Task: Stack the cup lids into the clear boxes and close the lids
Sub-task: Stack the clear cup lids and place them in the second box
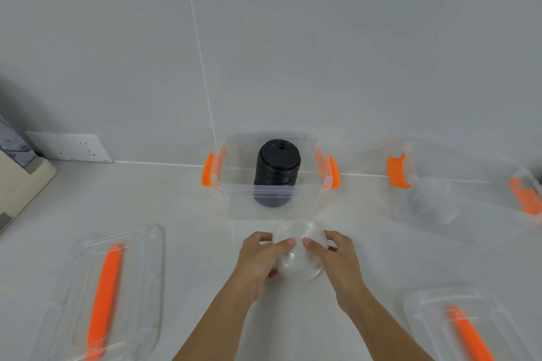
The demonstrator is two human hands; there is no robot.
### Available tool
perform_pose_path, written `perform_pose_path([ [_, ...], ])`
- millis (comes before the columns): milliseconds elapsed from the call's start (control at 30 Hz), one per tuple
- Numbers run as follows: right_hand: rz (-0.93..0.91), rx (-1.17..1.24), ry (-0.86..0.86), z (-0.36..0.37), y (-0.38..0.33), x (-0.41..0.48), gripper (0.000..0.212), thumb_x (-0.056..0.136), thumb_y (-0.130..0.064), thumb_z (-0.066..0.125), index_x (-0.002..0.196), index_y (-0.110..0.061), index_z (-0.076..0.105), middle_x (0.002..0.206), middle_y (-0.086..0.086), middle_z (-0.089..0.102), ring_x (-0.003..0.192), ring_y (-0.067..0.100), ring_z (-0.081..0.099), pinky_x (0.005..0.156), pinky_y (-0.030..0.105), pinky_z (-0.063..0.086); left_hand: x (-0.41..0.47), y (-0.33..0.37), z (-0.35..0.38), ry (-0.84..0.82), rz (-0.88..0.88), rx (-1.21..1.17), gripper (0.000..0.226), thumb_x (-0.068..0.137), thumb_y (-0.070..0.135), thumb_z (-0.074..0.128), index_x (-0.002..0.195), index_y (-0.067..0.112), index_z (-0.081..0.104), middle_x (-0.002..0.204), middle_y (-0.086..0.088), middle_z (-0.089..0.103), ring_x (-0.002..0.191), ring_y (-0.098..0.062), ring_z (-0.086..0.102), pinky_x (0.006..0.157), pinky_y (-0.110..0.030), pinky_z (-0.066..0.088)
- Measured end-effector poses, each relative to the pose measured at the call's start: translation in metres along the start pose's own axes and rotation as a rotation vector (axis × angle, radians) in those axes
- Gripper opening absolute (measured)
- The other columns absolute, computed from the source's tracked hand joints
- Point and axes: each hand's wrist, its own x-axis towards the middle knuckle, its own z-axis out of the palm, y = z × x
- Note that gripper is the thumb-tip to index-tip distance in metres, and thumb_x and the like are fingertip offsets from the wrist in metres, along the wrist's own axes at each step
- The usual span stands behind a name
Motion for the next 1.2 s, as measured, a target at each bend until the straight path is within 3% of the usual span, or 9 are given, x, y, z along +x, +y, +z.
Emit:
perform_pose_path([
  [100,0.030,0.065,0.014,-0.005,-0.005,-0.008,0.024,0.073,-0.021,0.076,0.093,-0.018,0.063,0.095,0.000,0.067,0.083,0.013,0.065,0.056,0.016,0.046,-0.004,0.004,0.001,-0.045,0.029,0.032,0.037,0.073,0.022,0.077,0.103,0.013,0.057,0.103,-0.008,0.067,0.086,-0.024,0.067,0.062,-0.031,0.056],
  [267,-0.011,0.174,0.082,-0.024,-0.022,-0.023,0.029,0.074,-0.019,0.075,0.099,-0.014,0.061,0.099,0.004,0.065,0.088,0.019,0.063,0.064,0.024,0.047,-0.019,0.017,0.017,-0.154,0.047,0.021,0.041,0.074,0.021,0.077,0.107,0.009,0.056,0.103,-0.011,0.067,0.086,-0.027,0.068,0.063,-0.033,0.056],
  [433,-0.141,0.224,0.117,-0.054,-0.052,-0.034,0.032,0.075,-0.021,0.075,0.104,-0.015,0.063,0.101,0.002,0.066,0.094,0.019,0.062,0.068,0.021,0.046,-0.034,0.041,0.046,-0.232,0.140,-0.001,0.038,0.071,0.019,0.079,0.102,0.013,0.058,0.099,-0.010,0.069,0.081,-0.025,0.068,0.060,-0.032,0.055],
  [700,-0.268,0.231,0.100,-0.111,-0.090,-0.028,0.014,0.073,-0.021,0.076,0.086,-0.023,0.073,0.089,-0.004,0.073,0.088,0.017,0.066,0.074,0.028,0.052,-0.052,0.066,0.105,-0.237,0.308,-0.004,0.038,0.071,0.017,0.078,0.103,0.014,0.058,0.104,-0.009,0.063,0.085,-0.022,0.066,0.063,-0.033,0.055],
  [1200,-0.326,0.187,0.231,-0.253,-0.143,0.039,0.022,0.072,-0.026,0.077,0.091,-0.019,0.067,0.089,-0.001,0.070,0.080,0.014,0.065,0.066,0.023,0.049,-0.043,0.121,0.271,-0.242,0.432,0.117,0.046,0.068,0.019,0.081,0.106,0.005,0.058,0.111,-0.018,0.064,0.085,-0.025,0.069,0.056,-0.030,0.056],
])
